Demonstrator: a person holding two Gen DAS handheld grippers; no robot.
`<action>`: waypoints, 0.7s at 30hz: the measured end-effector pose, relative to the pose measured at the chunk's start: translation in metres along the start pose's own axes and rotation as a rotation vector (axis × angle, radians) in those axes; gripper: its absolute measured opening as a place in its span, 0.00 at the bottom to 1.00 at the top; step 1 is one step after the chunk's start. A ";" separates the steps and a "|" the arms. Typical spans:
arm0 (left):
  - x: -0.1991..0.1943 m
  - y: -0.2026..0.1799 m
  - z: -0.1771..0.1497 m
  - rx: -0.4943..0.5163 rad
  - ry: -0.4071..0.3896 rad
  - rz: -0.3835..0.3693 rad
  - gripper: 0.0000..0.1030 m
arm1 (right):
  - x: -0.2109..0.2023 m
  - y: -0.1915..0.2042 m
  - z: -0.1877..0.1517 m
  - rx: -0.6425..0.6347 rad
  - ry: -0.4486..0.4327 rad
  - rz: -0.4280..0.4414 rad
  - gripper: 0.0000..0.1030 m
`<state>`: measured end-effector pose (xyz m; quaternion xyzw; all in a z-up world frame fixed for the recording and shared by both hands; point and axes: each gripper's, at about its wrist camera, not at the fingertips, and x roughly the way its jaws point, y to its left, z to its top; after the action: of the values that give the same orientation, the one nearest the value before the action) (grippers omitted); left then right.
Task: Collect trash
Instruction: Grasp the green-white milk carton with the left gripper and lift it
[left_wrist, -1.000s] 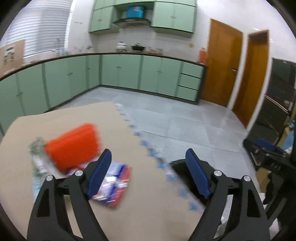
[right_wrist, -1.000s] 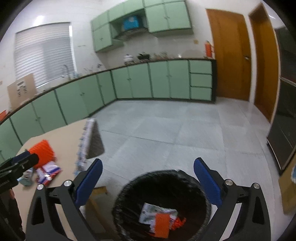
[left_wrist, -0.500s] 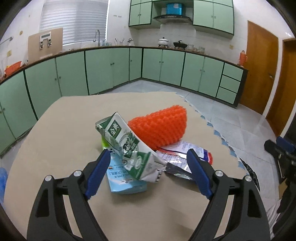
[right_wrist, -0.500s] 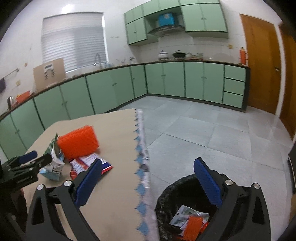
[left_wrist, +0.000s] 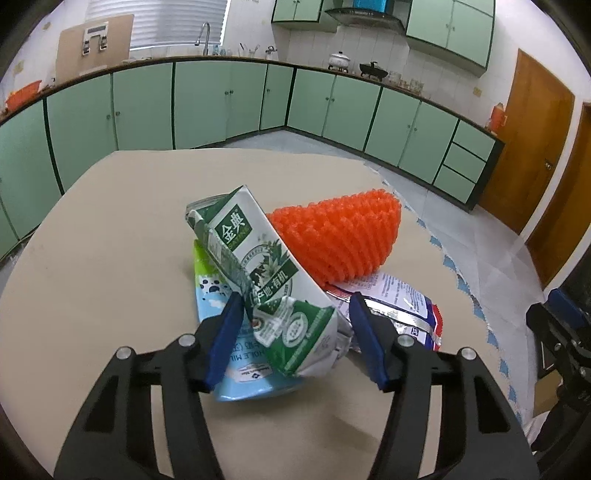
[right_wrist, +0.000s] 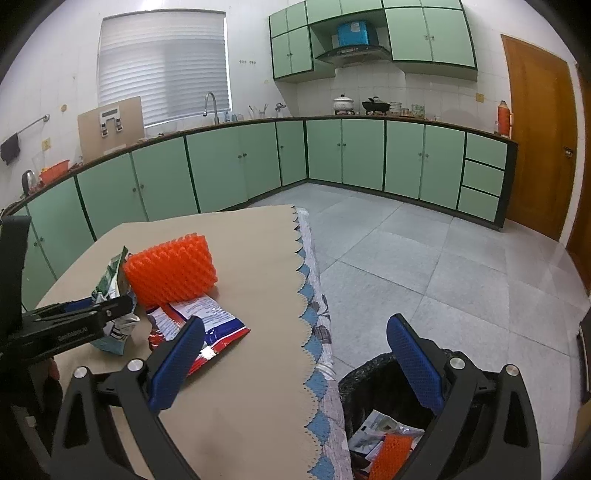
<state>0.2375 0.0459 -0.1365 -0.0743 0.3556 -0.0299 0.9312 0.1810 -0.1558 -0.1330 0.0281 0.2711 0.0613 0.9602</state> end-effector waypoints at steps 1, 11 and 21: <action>-0.002 0.000 -0.002 -0.003 -0.006 -0.002 0.53 | 0.001 0.001 0.000 -0.002 0.001 0.002 0.94; -0.030 0.014 -0.013 0.015 -0.047 -0.009 0.44 | 0.002 0.021 0.000 -0.038 0.000 0.046 0.94; -0.043 0.044 -0.027 -0.029 -0.004 0.038 0.52 | 0.003 0.042 -0.005 -0.068 0.010 0.088 0.94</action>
<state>0.1879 0.0908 -0.1353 -0.0812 0.3556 -0.0067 0.9311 0.1765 -0.1140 -0.1350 0.0072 0.2722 0.1129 0.9556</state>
